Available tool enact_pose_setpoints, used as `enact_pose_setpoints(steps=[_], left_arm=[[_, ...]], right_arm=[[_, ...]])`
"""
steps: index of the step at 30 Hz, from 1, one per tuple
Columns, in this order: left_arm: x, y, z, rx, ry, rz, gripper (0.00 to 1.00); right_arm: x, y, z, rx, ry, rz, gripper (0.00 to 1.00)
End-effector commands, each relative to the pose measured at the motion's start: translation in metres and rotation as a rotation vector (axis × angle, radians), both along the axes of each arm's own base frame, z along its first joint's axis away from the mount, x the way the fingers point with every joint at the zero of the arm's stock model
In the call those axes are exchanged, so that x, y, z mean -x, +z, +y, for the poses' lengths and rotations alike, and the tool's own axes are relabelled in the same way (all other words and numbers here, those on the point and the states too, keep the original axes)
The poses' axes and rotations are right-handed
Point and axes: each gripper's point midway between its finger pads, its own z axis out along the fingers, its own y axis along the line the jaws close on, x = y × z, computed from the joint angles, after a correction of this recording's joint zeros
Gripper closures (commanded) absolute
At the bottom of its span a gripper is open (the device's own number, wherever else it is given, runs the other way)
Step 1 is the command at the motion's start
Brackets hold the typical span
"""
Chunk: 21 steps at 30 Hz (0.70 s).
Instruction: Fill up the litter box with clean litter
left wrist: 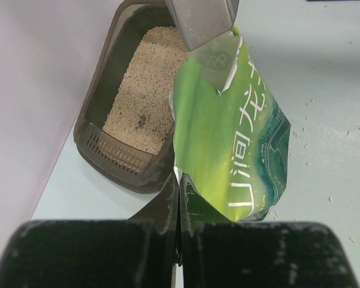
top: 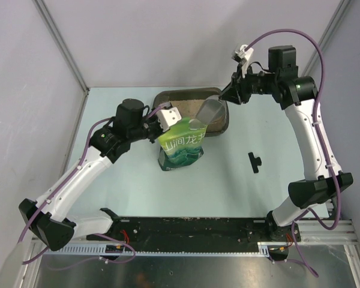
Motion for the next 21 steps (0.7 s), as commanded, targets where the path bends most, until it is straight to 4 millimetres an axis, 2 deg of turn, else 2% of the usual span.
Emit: enact_pose_setpoints(steps=[1, 7, 17, 21], left_arm=[[-0.003, 0.032, -0.002, 0.068, 0.014, -0.071, 1.0], [-0.002, 0.034, -0.003, 0.073, 0.009, -0.073, 1.0], [-0.002, 0.033, -0.002, 0.068, 0.008, -0.074, 1.0], [-0.002, 0.033, -0.005, 0.073, 0.0, -0.07, 1.0]], right_arm=[[0.007, 0.007, 0.004, 0.056, 0.05, -0.12, 1.0], [0.01, 0.005, 0.016, 0.111, 0.131, -0.161, 1.0], [0.028, -0.01, 0.028, 0.216, 0.256, -0.191, 1.0], [0.029, -0.018, 0.034, 0.235, 0.283, -0.203, 1.0]])
